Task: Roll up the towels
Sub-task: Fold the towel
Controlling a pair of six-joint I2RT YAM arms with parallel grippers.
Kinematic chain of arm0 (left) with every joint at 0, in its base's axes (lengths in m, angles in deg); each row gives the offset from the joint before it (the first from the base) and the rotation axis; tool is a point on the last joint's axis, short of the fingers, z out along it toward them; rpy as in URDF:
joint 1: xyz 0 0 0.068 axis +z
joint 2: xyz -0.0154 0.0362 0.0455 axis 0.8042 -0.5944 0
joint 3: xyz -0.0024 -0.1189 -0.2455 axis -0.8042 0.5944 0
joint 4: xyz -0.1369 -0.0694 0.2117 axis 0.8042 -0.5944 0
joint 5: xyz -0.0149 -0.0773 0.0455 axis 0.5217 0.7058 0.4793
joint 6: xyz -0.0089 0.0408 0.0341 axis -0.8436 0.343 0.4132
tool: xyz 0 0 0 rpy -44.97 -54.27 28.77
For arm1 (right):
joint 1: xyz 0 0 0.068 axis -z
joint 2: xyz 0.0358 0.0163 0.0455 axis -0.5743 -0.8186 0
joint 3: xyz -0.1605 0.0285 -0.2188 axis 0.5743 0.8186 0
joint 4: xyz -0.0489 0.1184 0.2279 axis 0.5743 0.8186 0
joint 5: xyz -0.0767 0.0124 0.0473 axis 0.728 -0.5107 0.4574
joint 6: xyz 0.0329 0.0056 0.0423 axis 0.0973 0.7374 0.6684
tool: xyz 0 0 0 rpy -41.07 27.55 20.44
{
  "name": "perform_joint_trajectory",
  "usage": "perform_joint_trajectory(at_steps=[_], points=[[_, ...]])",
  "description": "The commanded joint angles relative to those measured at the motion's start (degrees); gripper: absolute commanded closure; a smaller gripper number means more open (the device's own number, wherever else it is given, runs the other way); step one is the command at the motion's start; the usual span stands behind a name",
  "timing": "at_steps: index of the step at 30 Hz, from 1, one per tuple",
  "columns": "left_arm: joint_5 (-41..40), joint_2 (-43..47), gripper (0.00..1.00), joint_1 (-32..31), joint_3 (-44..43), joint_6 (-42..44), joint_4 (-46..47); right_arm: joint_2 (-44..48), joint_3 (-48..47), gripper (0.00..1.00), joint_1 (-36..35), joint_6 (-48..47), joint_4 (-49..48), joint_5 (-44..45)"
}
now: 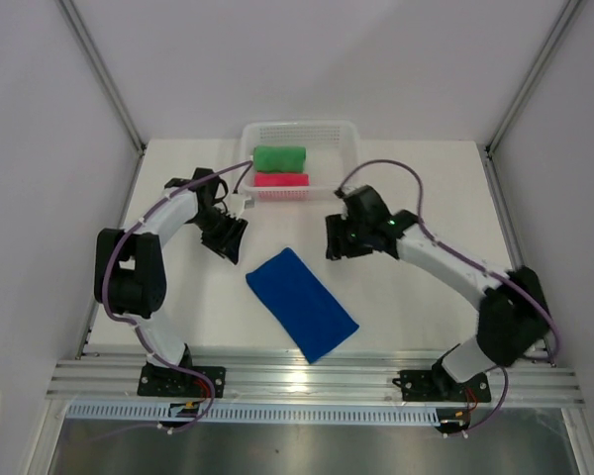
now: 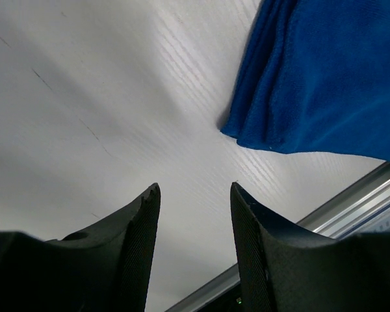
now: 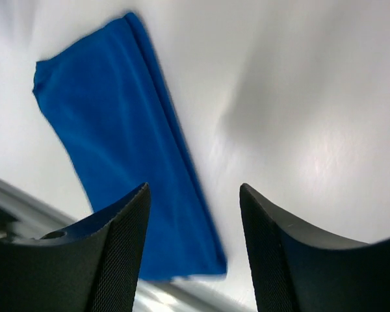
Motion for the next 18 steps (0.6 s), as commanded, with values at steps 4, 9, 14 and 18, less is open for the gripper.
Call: perform_joint_trajectory(at_steps=[4, 9, 14, 18], points=[[2.17, 6.28, 0.49, -0.72, 2.16, 1.18, -0.46, -24.21, -17.8, 0.39, -2.03, -22.03, -12.07, -11.23], [1.37, 7.25, 0.49, -0.36, 3.92, 1.27, -0.11, -35.37, -23.72, 0.38, -2.03, -22.74, -15.78, -17.11], [1.2, 7.16, 0.49, -0.19, 4.71, 1.01, 0.5, -39.88, -23.64, 0.4, -2.03, -22.22, -16.57, -20.64], [1.2, 6.46, 0.49, -0.1, 4.53, 0.83, 0.59, -42.6, -22.76, 0.43, -2.03, -19.85, -18.68, -21.87]])
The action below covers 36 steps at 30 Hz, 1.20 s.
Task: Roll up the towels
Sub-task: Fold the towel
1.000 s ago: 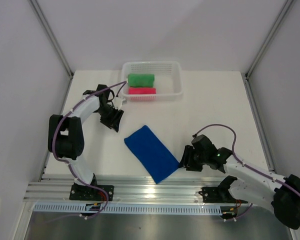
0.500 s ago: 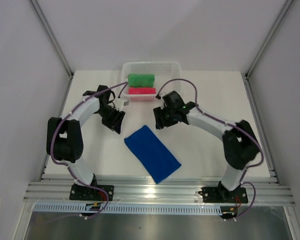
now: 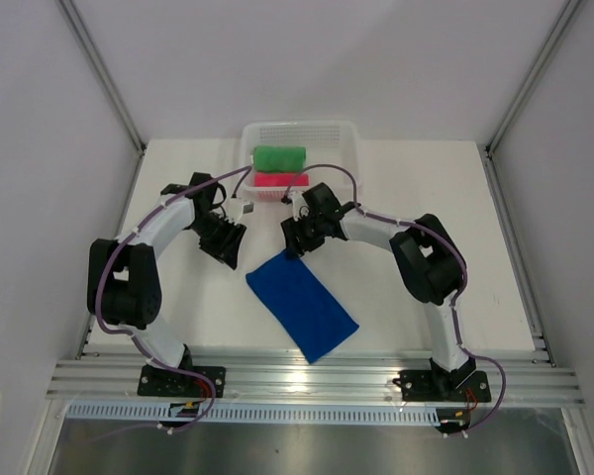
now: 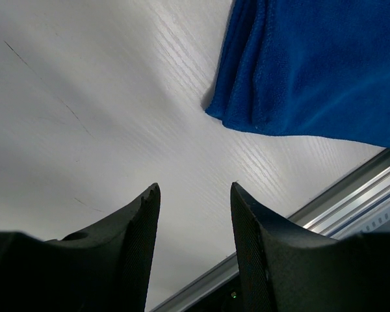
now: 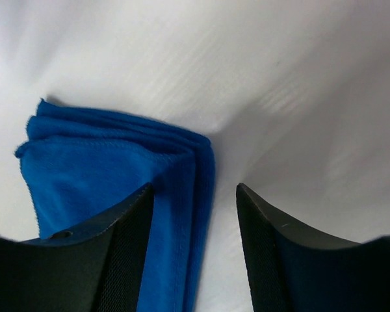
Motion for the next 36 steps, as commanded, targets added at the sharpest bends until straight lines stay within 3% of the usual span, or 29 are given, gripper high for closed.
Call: perform_joint_trajectory(at_steps=[1, 2, 4, 5, 6, 11, 18, 25, 29, 32, 36], points=[[0.63, 1.13, 0.49, 0.38, -0.49, 0.72, 0.64, -3.57, -1.09, 0.45, -0.13, 1.23, -3.1, -3.01], [0.63, 0.87, 0.49, 0.38, -0.58, 0.64, 0.55, -4.96, -1.27, 0.47, -0.21, 1.75, -3.19, -3.71], [0.46, 0.69, 0.49, 0.38, -0.67, 0.72, 0.46, -5.85, -1.27, 0.64, -0.21, 3.51, -3.89, -5.02], [0.37, 0.95, 0.49, 0.38, -0.5, 0.72, 0.55, -6.12, -1.01, 0.79, -0.04, 4.21, -4.33, -5.47], [0.1, 1.04, 0.49, 0.38, -0.49, 0.81, 0.63, -5.86, -0.49, 0.86, 0.14, 5.87, -5.64, -5.38], [-0.6, 1.56, 0.5, 0.38, -0.49, 0.9, 0.72, -1.12, 7.24, 1.0, 3.29, 13.78, -12.23, -2.49], [0.8, 0.95, 0.58, 0.29, -2.34, 1.16, -0.15, 12.05, 24.46, 1.0, 14.36, 33.56, -26.03, 7.7], [5.55, 1.3, 0.59, -1.2, -4.97, 3.18, -1.64, 13.3, 26.42, 1.0, 19.21, 34.19, -23.59, 11.85], [6.87, 2.53, 0.56, -6.37, -7.44, 7.74, -3.05, 15.65, 25.09, 0.71, 20.88, 31.57, -21.56, 9.39], [9.5, 5.25, 0.53, -10.67, -7.09, 12.48, -1.83, 22.32, 25.62, 0.6, 20.79, 25.95, -19.2, 7.54], [9.6, 8.07, 0.52, -17.27, -6.12, 19.96, -1.91, 31.81, 25.27, 0.55, 20.97, 17.68, -8.39, 7.27]])
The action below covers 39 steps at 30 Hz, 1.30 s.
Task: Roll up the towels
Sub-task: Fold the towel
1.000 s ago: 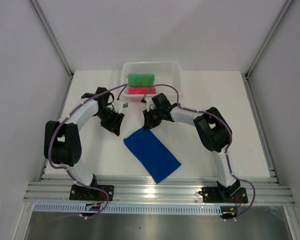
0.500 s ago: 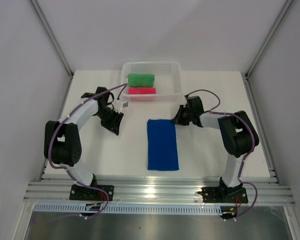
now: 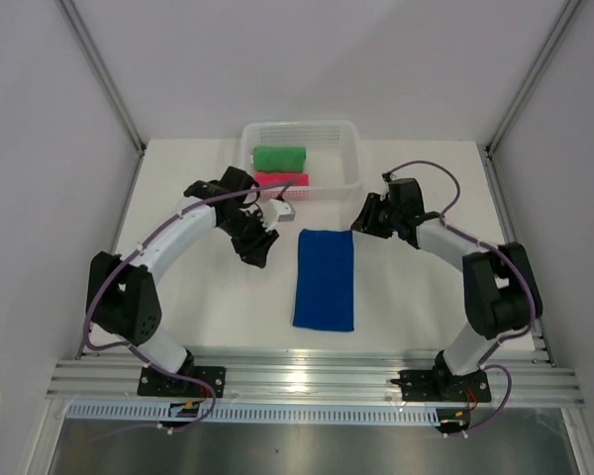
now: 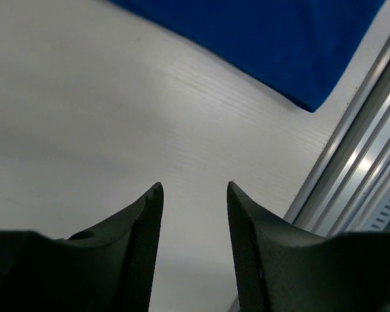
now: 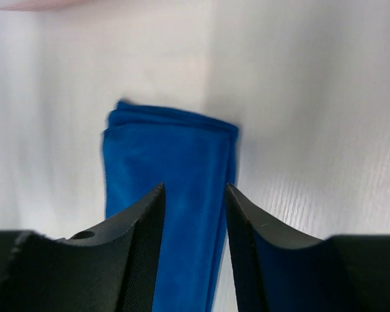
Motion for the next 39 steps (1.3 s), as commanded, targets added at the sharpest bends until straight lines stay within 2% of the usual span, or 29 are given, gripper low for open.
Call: perform_joint_trajectory(at_steps=[1, 4, 5, 7, 9, 10, 11, 14, 19, 26, 30, 39], points=[[1.86, 4.79, 0.52, -5.89, -0.92, 12.11, -0.8, 11.16, -1.15, 0.55, 0.36, -10.17, 7.99, -0.05], [-1.57, 6.72, 0.54, -13.09, 0.31, 18.62, -1.24, 17.84, -0.37, 0.55, 0.71, -12.64, 12.56, 0.13], [-4.36, 7.25, 0.54, -17.46, 1.62, 19.69, -0.81, 19.6, 0.86, 0.55, 0.79, -12.56, 12.92, 0.22], [-7.01, 9.0, 0.53, -22.14, 6.18, 21.8, 1.83, 24.94, 2.88, 0.55, 0.97, -11.86, 12.66, -0.39], [-10.62, 10.59, 0.48, -29.0, 9.44, 22.86, 4.46, 28.74, 6.29, 0.53, 0.88, -10.63, 10.82, -1.36], [-11.94, 11.46, 0.46, -31.02, 15.11, 23.04, 8.56, 32.06, 7.27, 0.52, 0.88, -10.28, 10.47, -1.8], [-13.69, 13.04, 0.41, -34.78, 16.99, 23.13, 10.52, 33.49, 8.15, 0.51, 0.88, -9.23, 10.29, -2.59], [-15.72, 12.8, 0.4, -39.46, 22.63, 21.38, 17.27, 37.7, 11.41, 0.51, 0.62, -7.56, 10.2, -4.69], [-17.48, 9.98, 0.36, -40.71, 23.08, 18.47, 23.36, 42.72, 16.68, 0.51, 0.53, -6.85, 10.46, -4.18], [-15.99, 8.66, 0.35, -42.46, 24.13, 16.01, 25.74, 45.9, 20.46, 0.51, 0.62, -5.44, 9.94, -4.88], [-15.29, 4.54, 0.35, -42.55, 23.25, 14.17, 26.44, 45.63, 21.26, 0.52, 0.62, -5.27, 9.93, -5.67], [-18.97, 3.13, 0.35, -42.55, 30.19, 13.38, 32.77, 47.04, 20.47, 0.52, 0.53, -5.97, 11.34, -7.94]])
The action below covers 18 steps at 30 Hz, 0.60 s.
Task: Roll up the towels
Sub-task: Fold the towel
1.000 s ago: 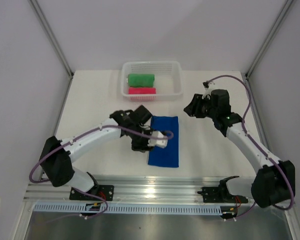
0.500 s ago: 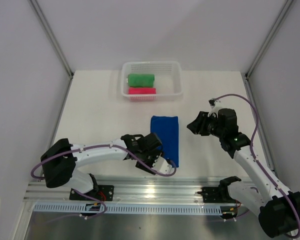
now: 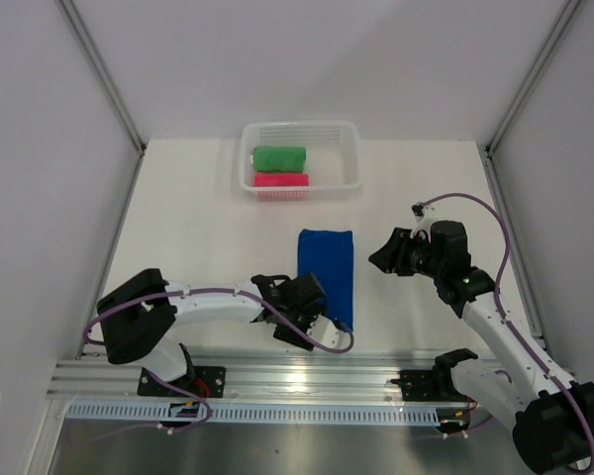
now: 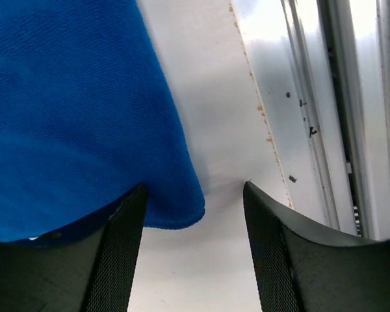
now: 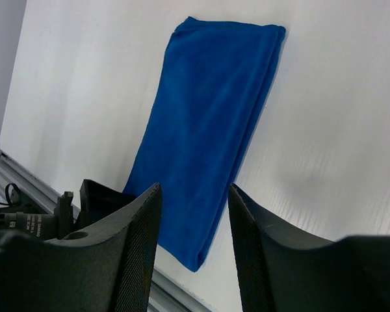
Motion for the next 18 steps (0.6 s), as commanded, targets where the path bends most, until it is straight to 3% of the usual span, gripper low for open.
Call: perform_joint_trajectory(at_steps=[1, 4, 5, 11, 18], points=[[-2.21, -0.68, 0.36, -0.33, 2.39, -2.68, 3.37, 1.82, -0.65, 0.51, -0.12, -0.51, -1.18, -2.86], [-3.53, -1.03, 0.47, -0.33, 3.18, -4.19, 4.61, 3.05, -0.47, 0.5, -0.12, -1.47, -4.77, -4.09], [-3.8, -1.12, 0.61, -0.33, 3.53, -4.54, 4.87, 3.31, -0.38, 0.5, -0.04, -2.17, -5.66, -4.44], [-4.6, 0.02, 0.99, 0.9, 3.71, -5.42, 4.79, 2.52, -1.08, 0.48, -0.12, -11.92, -9.71, -5.24], [7.26, 4.06, 0.99, 8.63, -2.16, -9.46, -3.99, 2.61, 0.23, 0.47, -0.12, -21.94, -11.81, -6.1]])
